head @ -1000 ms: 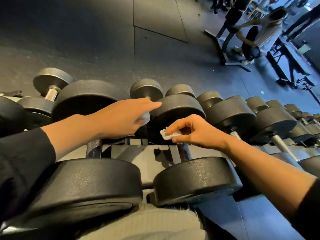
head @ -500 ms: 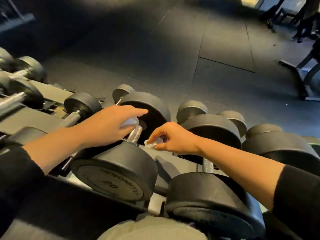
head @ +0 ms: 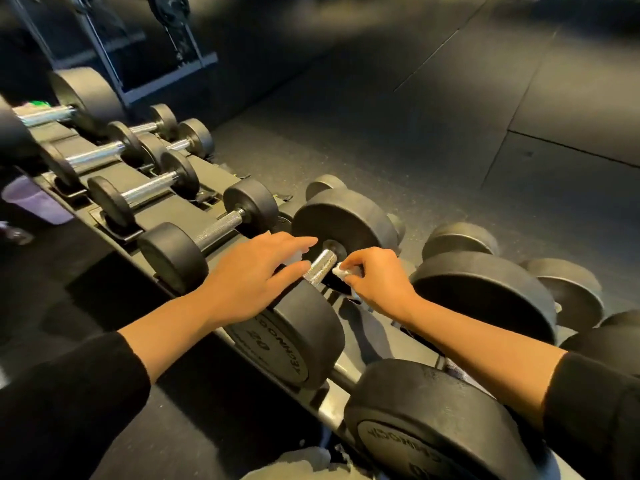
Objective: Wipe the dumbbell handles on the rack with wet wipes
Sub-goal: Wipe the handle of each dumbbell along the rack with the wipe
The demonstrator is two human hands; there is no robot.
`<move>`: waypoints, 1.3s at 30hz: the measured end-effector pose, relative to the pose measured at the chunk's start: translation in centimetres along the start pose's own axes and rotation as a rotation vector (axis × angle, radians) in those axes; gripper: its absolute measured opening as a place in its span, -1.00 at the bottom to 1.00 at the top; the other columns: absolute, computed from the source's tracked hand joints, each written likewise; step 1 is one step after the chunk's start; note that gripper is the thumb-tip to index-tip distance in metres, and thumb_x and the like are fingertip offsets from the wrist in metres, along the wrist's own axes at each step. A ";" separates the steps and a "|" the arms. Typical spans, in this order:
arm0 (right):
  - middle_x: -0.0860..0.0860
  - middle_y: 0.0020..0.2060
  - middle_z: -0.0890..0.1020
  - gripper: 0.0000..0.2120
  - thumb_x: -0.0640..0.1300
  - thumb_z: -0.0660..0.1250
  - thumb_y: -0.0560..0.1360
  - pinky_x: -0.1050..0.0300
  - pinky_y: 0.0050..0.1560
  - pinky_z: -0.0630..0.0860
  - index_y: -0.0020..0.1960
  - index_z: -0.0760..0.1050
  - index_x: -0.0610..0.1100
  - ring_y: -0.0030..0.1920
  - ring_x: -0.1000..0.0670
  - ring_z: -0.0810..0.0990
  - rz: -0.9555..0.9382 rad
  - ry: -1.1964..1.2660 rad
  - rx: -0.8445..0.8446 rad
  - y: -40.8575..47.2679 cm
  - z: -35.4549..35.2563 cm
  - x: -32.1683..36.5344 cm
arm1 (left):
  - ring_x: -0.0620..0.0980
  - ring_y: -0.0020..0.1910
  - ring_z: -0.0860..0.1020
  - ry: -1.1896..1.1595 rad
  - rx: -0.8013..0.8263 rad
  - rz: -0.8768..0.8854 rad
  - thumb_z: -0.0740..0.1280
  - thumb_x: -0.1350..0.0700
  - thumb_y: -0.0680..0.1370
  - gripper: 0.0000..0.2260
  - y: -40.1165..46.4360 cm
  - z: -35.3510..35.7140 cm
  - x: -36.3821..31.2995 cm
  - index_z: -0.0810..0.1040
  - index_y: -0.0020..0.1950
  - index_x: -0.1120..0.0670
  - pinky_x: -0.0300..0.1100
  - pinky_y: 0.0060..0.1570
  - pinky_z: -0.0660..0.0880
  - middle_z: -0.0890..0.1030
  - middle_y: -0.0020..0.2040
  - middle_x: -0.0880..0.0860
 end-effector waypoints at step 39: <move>0.03 0.05 0.55 -0.84 -0.19 0.39 0.49 0.36 0.00 0.49 0.05 0.63 -0.14 0.03 0.18 0.52 -0.270 0.539 -0.364 0.5 3.1 -1.9 | -0.27 0.25 0.43 -0.145 0.050 -0.125 0.16 -0.26 0.51 -0.53 0.1 0.0 0.9 0.31 0.42 -0.25 -0.12 0.31 0.36 0.52 0.24 -0.22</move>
Point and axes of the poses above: each hand's wrist, its own y-axis towards the middle knuckle, its own z-axis out of the palm, x = y × z, the point moved 4 cm from there along y, towards the middle knuckle
